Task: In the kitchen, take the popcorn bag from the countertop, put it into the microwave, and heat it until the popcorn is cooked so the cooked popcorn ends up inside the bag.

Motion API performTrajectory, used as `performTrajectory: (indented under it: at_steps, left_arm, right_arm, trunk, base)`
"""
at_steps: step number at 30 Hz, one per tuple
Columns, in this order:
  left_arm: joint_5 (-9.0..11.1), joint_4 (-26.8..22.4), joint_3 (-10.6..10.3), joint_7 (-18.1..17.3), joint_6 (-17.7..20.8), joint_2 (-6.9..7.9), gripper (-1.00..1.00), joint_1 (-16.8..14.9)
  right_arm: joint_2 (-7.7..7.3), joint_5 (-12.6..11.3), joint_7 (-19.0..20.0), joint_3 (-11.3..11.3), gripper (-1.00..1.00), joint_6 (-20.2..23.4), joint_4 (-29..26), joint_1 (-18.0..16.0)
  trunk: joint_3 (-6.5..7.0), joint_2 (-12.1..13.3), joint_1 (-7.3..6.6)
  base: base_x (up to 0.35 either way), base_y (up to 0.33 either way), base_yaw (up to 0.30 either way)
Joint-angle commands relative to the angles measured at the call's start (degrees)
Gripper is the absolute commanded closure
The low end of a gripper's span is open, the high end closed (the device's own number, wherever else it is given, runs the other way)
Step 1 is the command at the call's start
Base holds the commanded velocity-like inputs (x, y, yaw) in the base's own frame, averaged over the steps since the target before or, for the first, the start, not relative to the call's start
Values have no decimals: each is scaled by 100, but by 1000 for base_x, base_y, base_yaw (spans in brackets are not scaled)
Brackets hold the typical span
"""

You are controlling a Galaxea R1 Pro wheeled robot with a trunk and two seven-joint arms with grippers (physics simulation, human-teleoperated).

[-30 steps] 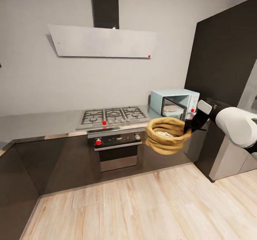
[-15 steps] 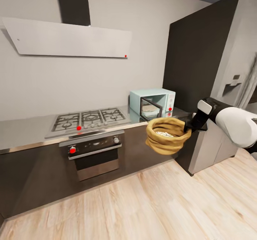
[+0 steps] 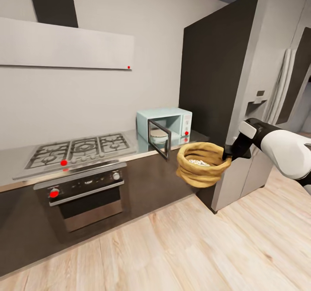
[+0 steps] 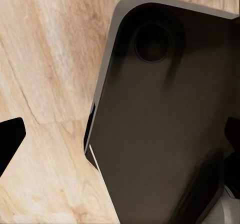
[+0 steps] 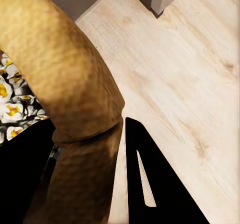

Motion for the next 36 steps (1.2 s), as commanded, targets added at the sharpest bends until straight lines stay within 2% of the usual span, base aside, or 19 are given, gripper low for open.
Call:
performTrajectory:
  at_steps: [1,5,16,31,36]
  left_arm:
    - [0,-4,16,13,9,-1,-100,-3]
    - [-2,-4,17,13,9,-1,-100,-2]
    - [-2,-4,9,13,9,-8,-100,-3]
    - [-2,-4,8,13,9,-9,-100,-3]
    - [0,-4,9,13,9,-10,-100,-3]
  right_arm:
    - [-3,-32,-59,-47,100,-5,10,-7]
    - [-3,-32,-59,-49,100,-5,10,-7]
    - [-3,-32,-59,-45,100,-3,10,-7]
    - [-3,-32,-59,-48,100,-5,10,-7]
    - [-3,-32,-59,-48,100,-4,10,-7]
  trunk:
    - [-7,-3,2]
    - [-7,-3,2]
    - [-7,-3,2]
    - [-7,-3,2]
    - [-7,-3,2]
  base:
    - [232,-274,0]
    - [253,-229,0]
    - [332,-28,0]
    - [298,-156,9]
    - [293,-45,144]
